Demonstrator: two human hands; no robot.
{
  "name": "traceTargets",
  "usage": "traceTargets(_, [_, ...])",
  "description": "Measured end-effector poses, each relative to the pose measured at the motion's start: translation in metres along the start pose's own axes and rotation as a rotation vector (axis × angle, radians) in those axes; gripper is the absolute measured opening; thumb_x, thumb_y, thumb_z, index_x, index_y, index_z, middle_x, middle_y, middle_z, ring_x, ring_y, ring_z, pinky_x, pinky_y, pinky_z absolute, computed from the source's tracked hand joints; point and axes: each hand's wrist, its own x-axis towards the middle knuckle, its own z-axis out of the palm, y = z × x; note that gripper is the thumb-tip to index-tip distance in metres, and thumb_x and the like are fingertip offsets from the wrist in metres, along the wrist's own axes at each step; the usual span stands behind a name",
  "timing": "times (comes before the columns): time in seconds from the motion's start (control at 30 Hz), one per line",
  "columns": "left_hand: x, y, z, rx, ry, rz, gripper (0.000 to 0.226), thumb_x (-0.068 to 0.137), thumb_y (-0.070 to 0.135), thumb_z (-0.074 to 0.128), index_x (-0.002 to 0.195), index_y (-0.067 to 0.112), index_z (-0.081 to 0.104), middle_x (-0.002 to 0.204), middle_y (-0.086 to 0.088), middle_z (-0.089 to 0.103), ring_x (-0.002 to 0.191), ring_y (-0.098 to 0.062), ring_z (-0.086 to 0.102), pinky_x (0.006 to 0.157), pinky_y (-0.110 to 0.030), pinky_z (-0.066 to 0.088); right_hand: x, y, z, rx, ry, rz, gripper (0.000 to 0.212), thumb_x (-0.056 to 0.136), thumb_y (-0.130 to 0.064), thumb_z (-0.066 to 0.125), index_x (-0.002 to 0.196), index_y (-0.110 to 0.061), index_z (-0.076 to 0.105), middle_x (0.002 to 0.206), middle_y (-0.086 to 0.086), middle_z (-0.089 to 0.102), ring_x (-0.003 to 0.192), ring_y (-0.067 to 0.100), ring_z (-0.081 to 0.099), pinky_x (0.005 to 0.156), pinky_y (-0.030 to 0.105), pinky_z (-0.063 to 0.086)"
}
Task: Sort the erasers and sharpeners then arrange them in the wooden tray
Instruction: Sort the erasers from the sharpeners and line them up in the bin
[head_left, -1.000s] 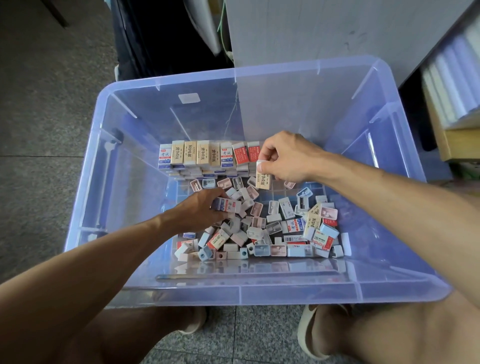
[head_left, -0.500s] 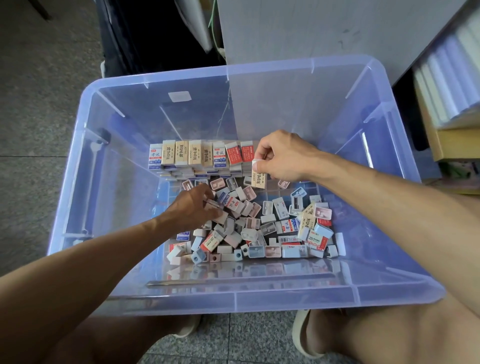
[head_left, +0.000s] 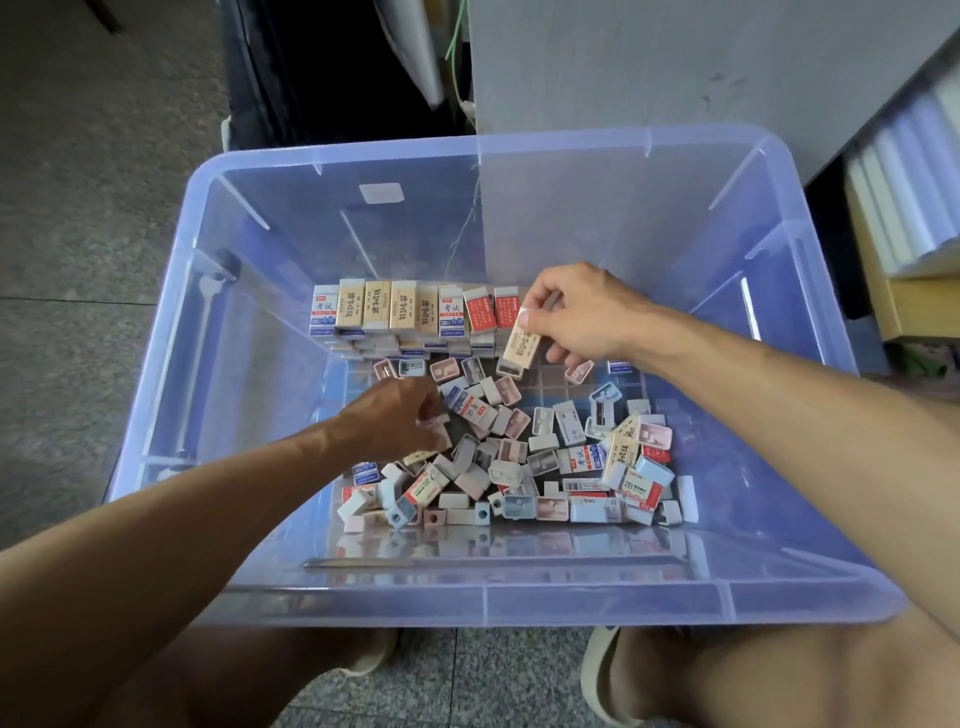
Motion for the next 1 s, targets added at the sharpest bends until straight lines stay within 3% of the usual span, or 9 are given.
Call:
traceTargets(0.1, [0.0,0.002,0.002,0.029,-0.047,0.018,0.052,0.077,0.028,0.082,0.116,0.014,0.05,0.101,-0.002,0.059,0.093,-0.021,0.058,0.073,-0.028,0.047,0.004,0.001,0.001,0.053,0.0,0.043,0.009,0.104,-0.024,0.052,0.106,-0.017,0.057,0.094,0.001,0.064,0.071,0.016,0.074,0.066,0.033,0.061])
traceTargets(0.23, [0.002,-0.002,0.003,0.101,-0.064,0.054,0.024,0.083,0.017,0.075,0.08,0.017,0.051,0.077,0.004,0.055,0.072,-0.015,0.056,0.056,-0.017,0.042,0.006,0.003,0.003,0.032,-0.021,0.05,0.006,0.104,-0.023,0.052,0.101,-0.019,0.056,0.093,-0.001,0.063,0.07,0.015,0.072,0.068,0.034,0.061])
traceTargets(0.33, [0.002,0.0,-0.001,0.022,-0.062,0.097,0.024,0.086,0.014,0.071,0.07,0.02,0.053,0.067,0.007,0.056,0.058,-0.005,0.055,0.05,-0.013,0.041,0.006,0.004,0.002,0.023,-0.017,0.049,0.005,0.104,-0.022,0.053,0.102,-0.019,0.057,0.093,0.0,0.064,0.071,0.014,0.071,0.069,0.036,0.061])
traceTargets(0.47, [0.006,0.004,-0.006,-0.09,0.074,0.106,0.022,0.082,0.03,0.077,0.088,0.024,0.056,0.077,0.01,0.061,0.069,-0.013,0.064,0.055,-0.018,0.048,0.007,0.004,0.001,0.014,-0.011,0.054,0.007,0.103,-0.022,0.053,0.105,-0.017,0.058,0.093,0.003,0.066,0.073,0.016,0.071,0.07,0.036,0.061])
traceTargets(0.57, [0.006,0.009,0.0,-0.15,0.044,0.142,0.057,0.083,0.024,0.077,0.128,0.02,0.041,0.085,-0.002,0.064,0.071,-0.015,0.063,0.052,-0.013,0.046,0.007,0.004,0.001,0.002,-0.002,0.051,0.006,0.103,-0.022,0.054,0.103,-0.018,0.058,0.093,0.005,0.067,0.071,0.015,0.07,0.068,0.034,0.061])
traceTargets(0.63, [0.007,0.012,0.005,-0.134,-0.032,0.187,0.08,0.085,0.022,0.074,0.148,0.03,0.025,0.087,-0.002,0.066,0.072,-0.013,0.062,0.063,-0.015,0.047,0.007,0.005,0.002,0.002,-0.004,0.053,0.006,0.103,-0.023,0.054,0.103,-0.019,0.058,0.093,0.005,0.067,0.071,0.015,0.07,0.068,0.035,0.061])
traceTargets(0.77, [0.013,0.014,0.008,0.01,0.029,0.18,0.068,0.088,0.034,0.07,0.146,0.032,0.034,0.106,-0.008,0.067,0.082,-0.018,0.062,0.068,-0.025,0.045,0.01,0.008,0.002,0.033,0.016,0.061,0.006,0.102,-0.021,0.056,0.098,-0.018,0.06,0.091,0.005,0.069,0.072,0.015,0.071,0.068,0.032,0.062])
traceTargets(0.9, [0.011,0.011,0.009,-0.007,0.044,0.144,0.063,0.084,0.031,0.076,0.134,0.022,0.039,0.094,-0.004,0.068,0.073,-0.02,0.062,0.062,-0.026,0.048,0.016,0.009,0.008,0.146,0.057,0.108,0.008,0.098,-0.011,0.062,0.092,-0.016,0.062,0.089,0.009,0.072,0.07,0.012,0.072,0.062,0.022,0.06])
traceTargets(1.0, [0.011,0.008,0.007,-0.113,-0.002,0.081,0.055,0.084,0.03,0.075,0.127,0.02,0.041,0.092,0.002,0.064,0.079,-0.017,0.062,0.06,-0.023,0.047,0.025,0.005,0.017,0.207,0.072,0.123,0.014,0.093,-0.003,0.066,0.107,-0.007,0.068,0.095,0.012,0.073,0.081,0.015,0.074,0.071,0.026,0.062])
